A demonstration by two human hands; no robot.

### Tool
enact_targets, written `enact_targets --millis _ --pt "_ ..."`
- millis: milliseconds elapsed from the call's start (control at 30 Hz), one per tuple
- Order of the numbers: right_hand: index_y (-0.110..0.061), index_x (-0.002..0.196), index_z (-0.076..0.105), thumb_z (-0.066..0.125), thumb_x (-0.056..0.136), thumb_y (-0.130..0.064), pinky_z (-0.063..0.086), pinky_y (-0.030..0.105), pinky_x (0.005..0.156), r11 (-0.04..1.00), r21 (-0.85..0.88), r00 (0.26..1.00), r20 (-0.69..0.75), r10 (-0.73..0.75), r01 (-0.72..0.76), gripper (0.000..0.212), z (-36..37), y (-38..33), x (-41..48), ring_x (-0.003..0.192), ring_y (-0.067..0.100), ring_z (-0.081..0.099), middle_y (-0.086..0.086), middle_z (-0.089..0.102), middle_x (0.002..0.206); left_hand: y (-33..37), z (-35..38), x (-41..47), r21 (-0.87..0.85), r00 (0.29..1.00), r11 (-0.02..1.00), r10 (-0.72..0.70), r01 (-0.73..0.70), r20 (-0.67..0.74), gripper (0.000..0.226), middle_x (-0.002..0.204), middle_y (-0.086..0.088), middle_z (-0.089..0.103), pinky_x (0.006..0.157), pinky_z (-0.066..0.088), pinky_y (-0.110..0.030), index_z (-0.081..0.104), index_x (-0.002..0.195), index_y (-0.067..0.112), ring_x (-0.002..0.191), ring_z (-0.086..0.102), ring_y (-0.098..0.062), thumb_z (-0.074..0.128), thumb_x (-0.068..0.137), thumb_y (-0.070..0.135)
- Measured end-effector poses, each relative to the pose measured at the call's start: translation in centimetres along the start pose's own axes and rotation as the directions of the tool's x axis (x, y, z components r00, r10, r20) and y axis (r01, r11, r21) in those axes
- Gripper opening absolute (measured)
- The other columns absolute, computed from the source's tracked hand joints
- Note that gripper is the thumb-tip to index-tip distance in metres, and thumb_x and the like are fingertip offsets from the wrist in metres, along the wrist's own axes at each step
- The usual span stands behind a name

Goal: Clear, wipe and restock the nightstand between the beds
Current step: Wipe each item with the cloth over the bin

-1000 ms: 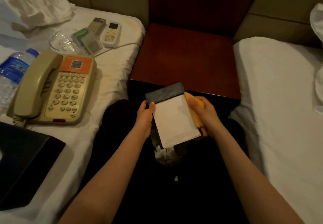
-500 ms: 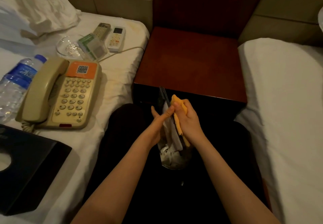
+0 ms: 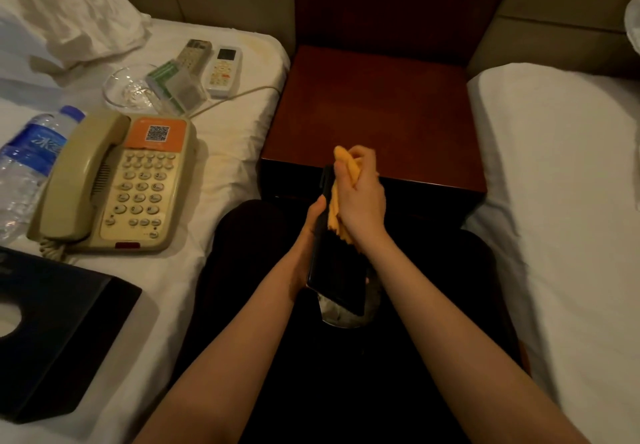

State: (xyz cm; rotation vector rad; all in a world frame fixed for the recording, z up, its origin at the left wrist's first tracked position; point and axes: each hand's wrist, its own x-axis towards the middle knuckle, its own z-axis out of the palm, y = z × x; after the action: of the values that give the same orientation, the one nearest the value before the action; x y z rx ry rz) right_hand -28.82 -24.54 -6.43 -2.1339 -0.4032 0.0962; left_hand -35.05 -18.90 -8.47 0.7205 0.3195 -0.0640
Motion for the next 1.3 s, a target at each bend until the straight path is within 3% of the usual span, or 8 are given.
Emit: enact_targets --millis 133,300,400,533,800,1000,1233,1300 --pt "-0.024 0.121 0.049 0.04 0.099 -0.036 0.04 0.031 0.066 0.996 -0.053 0.997 0.004 -0.071 0.071 0.027 -0.3 -0.2 0.9 0.089 0.019 0.057 -0.005 0.054 0.098 -0.4 -0.7 -0.3 -0.081 0.995 0.996 -0.039 0.047 0.094 0.063 0.077 -0.002 0.075 0.057 0.057 -0.024 0.08 0.074 0.019 0.067 0.072 -0.014 0.092 0.021 0.051" --pt "-0.022 0.104 0.059 0.045 0.096 -0.036 0.043 0.031 0.066 0.958 -0.065 0.959 0.071 -0.273 0.278 0.022 0.8 0.5 -3.9 0.085 0.019 0.059 -0.003 0.061 0.091 -0.3 -0.3 -0.1 -0.241 0.987 0.962 0.149 -0.129 0.067 0.05 0.062 -0.001 0.069 0.053 0.055 -0.019 0.075 0.06 0.013 0.058 0.069 -0.01 0.094 0.023 0.041" --pt "-0.024 0.101 0.052 0.04 0.098 -0.04 0.041 0.031 0.06 0.958 -0.199 0.978 0.065 -0.199 0.209 0.02 0.1 1.2 -2.5 0.079 0.017 0.055 -0.006 0.054 0.085 -0.6 -0.5 -0.2 -0.179 0.993 0.982 0.079 -0.062 0.091 0.054 0.071 -0.002 0.073 0.056 0.057 -0.023 0.078 0.073 0.017 0.065 0.071 -0.012 0.092 0.031 0.048" --pt "-0.02 0.102 0.046 0.032 0.1 -0.043 0.042 0.033 0.056 0.951 -0.304 0.998 0.022 -0.051 0.056 0.026 -1.2 2.7 0.4 0.076 0.023 0.059 -0.004 0.052 0.083 -0.8 -0.9 -0.5 -0.093 0.997 0.993 -0.063 0.068 0.051 0.093 0.081 -0.006 0.074 0.06 0.058 -0.029 0.064 0.101 0.014 0.069 0.072 -0.018 0.09 0.022 0.054" --pt "-0.014 0.098 0.059 0.032 0.096 -0.041 0.033 0.025 0.054 0.858 -0.308 0.91 0.106 -0.4 0.412 0.038 0.0 3.1 -6.2 0.066 0.028 0.06 0.007 0.061 0.077 -0.1 -2.2 -0.7 -0.092 0.996 0.994 -0.055 0.061 0.07 0.067 0.086 -0.008 0.07 0.07 0.057 -0.031 0.077 0.081 0.013 0.077 0.069 -0.02 0.086 0.032 0.058" --pt "-0.016 0.104 0.046 0.029 0.101 -0.04 0.039 0.032 0.057 0.926 -0.377 0.999 0.031 0.044 -0.03 0.029 -0.7 3.8 -1.1 0.076 0.027 0.06 0.003 0.057 0.09 -0.5 -1.3 -1.1 -0.087 0.999 0.995 -0.049 0.051 0.021 0.086 0.079 -0.008 0.074 0.057 0.058 -0.03 0.073 0.092 0.012 0.067 0.072 -0.019 0.089 0.018 0.053" --pt "-0.019 0.106 0.05 0.033 0.099 -0.042 0.039 0.031 0.061 0.899 -0.361 0.963 0.188 -0.192 0.25 0.029 -0.4 3.4 -6.1 0.08 0.024 0.059 0.003 0.06 0.093 -0.3 -2.2 -1.3 -0.145 0.998 0.989 -0.019 0.028 0.058 0.069 0.081 -0.009 0.074 0.061 0.058 -0.031 0.078 0.083 0.012 0.071 0.072 -0.021 0.089 0.027 0.051" --pt "-0.019 0.107 0.049 0.032 0.099 -0.041 0.034 0.029 0.061 0.901 -0.383 0.972 0.185 -0.143 0.205 0.028 -0.8 3.6 -6.1 0.078 0.02 0.055 0.0 0.056 0.091 -0.3 -2.2 -1.3 -0.149 0.998 0.988 -0.033 0.041 0.056 0.069 0.084 -0.01 0.074 0.062 0.058 -0.033 0.079 0.083 0.011 0.073 0.072 -0.021 0.088 0.028 0.052"
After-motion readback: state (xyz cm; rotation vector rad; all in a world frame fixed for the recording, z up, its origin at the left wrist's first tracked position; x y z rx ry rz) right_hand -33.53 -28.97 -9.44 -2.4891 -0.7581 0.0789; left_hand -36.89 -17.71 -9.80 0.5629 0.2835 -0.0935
